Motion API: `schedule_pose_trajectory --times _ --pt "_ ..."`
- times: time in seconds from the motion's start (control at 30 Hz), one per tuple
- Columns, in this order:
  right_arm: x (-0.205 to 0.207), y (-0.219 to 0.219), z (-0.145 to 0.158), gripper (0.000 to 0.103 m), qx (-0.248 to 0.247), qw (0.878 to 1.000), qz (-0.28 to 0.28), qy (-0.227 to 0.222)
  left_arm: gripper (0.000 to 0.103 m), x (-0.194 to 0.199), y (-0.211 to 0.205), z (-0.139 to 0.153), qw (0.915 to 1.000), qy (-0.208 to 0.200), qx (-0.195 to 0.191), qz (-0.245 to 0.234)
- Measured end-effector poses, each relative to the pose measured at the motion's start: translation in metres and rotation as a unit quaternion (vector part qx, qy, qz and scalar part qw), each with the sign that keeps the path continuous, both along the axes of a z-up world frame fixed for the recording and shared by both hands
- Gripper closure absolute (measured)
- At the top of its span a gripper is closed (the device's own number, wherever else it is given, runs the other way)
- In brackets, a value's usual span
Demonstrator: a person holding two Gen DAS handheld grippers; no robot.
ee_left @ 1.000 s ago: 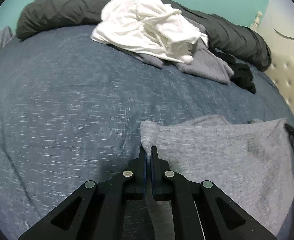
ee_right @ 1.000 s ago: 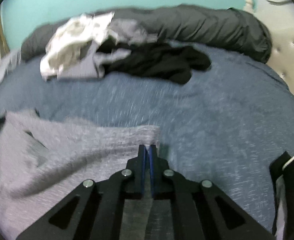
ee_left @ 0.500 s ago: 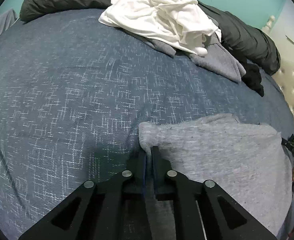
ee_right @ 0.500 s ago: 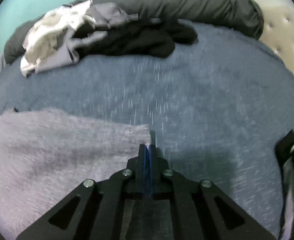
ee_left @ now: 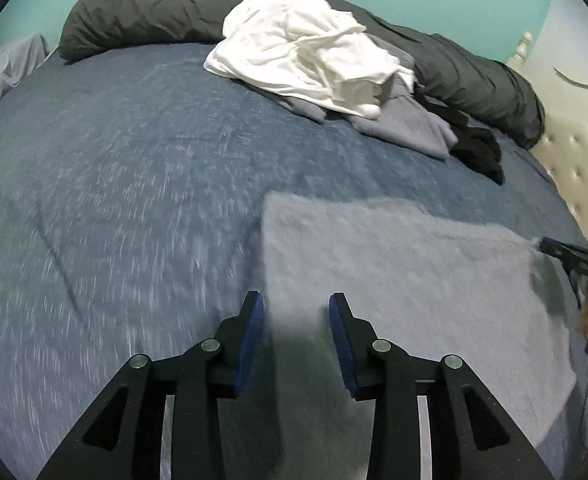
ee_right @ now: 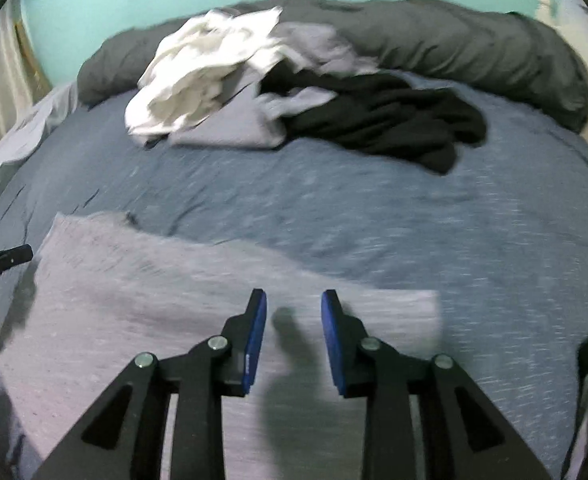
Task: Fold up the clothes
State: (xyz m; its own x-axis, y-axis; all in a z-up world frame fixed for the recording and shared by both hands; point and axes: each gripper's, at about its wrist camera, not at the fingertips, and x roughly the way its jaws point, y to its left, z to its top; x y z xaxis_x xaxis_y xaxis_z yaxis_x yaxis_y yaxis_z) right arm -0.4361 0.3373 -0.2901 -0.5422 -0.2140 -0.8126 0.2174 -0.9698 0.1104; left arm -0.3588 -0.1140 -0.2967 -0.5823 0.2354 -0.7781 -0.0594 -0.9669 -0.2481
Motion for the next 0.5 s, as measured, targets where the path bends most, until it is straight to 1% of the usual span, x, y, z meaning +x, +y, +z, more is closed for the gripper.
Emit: schedule_pose_trajectory --times 0.1,0.13,0.17,0.23,0.3,0.4,0.5 --pt "-0.004 -0.026 -0.007 0.075 0.002 1.0 0.013 -0.019 0.064 0.032 0.011 0.004 0.9999 0.005 0.01 -0.002" --pt "-0.005 -0.034 -0.011 0.075 0.007 0.999 0.013 -0.028 0.062 0.04 0.014 0.004 0.9999 0.006 0.015 -0.003" --pt "-0.006 -0.038 -0.014 0.075 0.01 0.999 0.012 -0.034 0.057 0.045 0.017 0.002 0.9998 0.003 0.018 -0.007" --pt "-0.008 -0.046 -0.02 0.075 0.017 0.999 0.008 -0.041 0.056 0.055 0.023 -0.003 0.9996 -0.005 0.023 -0.015" --pt "-0.009 -0.051 -0.022 0.075 0.021 0.999 0.001 -0.043 0.056 0.061 0.027 -0.007 0.9997 -0.006 0.015 -0.016" --pt "-0.01 -0.053 -0.021 0.075 0.012 0.999 -0.012 -0.044 0.056 0.063 0.026 -0.014 0.9994 -0.007 0.031 -0.013" --pt "-0.012 -0.054 -0.019 0.074 0.013 0.999 -0.02 -0.046 0.055 0.065 0.028 -0.017 0.9997 -0.003 0.021 -0.014"
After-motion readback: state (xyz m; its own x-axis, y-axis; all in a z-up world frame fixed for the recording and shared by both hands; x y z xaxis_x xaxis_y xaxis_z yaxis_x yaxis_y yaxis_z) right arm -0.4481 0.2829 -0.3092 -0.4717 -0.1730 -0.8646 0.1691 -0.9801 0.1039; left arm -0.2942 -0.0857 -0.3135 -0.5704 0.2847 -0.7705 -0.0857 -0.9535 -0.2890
